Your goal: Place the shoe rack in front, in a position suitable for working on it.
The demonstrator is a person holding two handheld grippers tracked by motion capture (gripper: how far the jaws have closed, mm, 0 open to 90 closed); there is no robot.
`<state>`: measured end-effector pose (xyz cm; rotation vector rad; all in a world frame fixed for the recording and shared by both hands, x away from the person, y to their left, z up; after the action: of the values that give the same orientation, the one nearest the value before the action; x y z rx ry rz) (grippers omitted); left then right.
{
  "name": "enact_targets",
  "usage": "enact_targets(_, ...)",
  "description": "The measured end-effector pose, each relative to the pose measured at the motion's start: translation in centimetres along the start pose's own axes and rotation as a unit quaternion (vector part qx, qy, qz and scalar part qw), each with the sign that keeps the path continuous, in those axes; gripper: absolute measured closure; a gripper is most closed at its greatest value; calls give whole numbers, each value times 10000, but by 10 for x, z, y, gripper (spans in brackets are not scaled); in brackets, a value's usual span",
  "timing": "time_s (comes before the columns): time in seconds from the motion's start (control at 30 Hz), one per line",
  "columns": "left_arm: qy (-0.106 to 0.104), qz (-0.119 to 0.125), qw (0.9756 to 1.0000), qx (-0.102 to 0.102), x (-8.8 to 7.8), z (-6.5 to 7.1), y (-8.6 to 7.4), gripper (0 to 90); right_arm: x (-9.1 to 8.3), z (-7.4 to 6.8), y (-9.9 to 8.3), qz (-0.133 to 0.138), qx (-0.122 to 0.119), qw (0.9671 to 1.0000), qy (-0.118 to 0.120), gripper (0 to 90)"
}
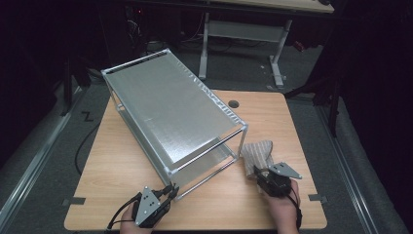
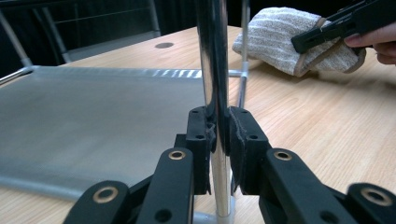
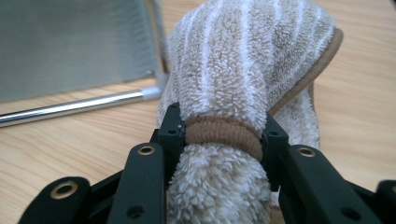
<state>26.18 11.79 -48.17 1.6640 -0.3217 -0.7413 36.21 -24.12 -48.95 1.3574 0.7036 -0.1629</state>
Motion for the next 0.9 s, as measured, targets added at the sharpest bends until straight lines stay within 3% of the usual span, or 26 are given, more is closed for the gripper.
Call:
enact_targets(0.23, -291, 22, 9996, 53, 18, 10, 6, 785, -17, 22, -18, -251, 289, 9985, -393, 624)
enact_targets(0.37, -428, 34, 9991, 45, 27, 14, 9, 786, -28, 29, -30, -336, 413, 9977, -428, 622)
enact_targets(0.53, -587, 72, 9982, 35, 40, 21, 14, 788, -39, 27, -41, -440, 441, 9971, -444, 615)
enact_targets(0.73, -707, 113, 9974, -10, 59, 28, 20, 791, -40, 22, -53, -600, 380, 9962, -494, 577)
enact_targets(0.9, -761, 139, 9970, -36, 74, 33, 24, 792, -47, 17, -49, -369, 338, 9971, -575, 476)
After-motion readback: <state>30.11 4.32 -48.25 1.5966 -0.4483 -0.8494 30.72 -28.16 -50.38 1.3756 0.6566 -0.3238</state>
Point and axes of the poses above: each handheld gripper's, and its own axes: x roughly forward along the jaws, y roughly out of its top, z roughly to its right, the point moved 3 cm from there along x, roughly forward along the jaws, and after that the axes turned 1 degree about -x, right-handed, at the moved point
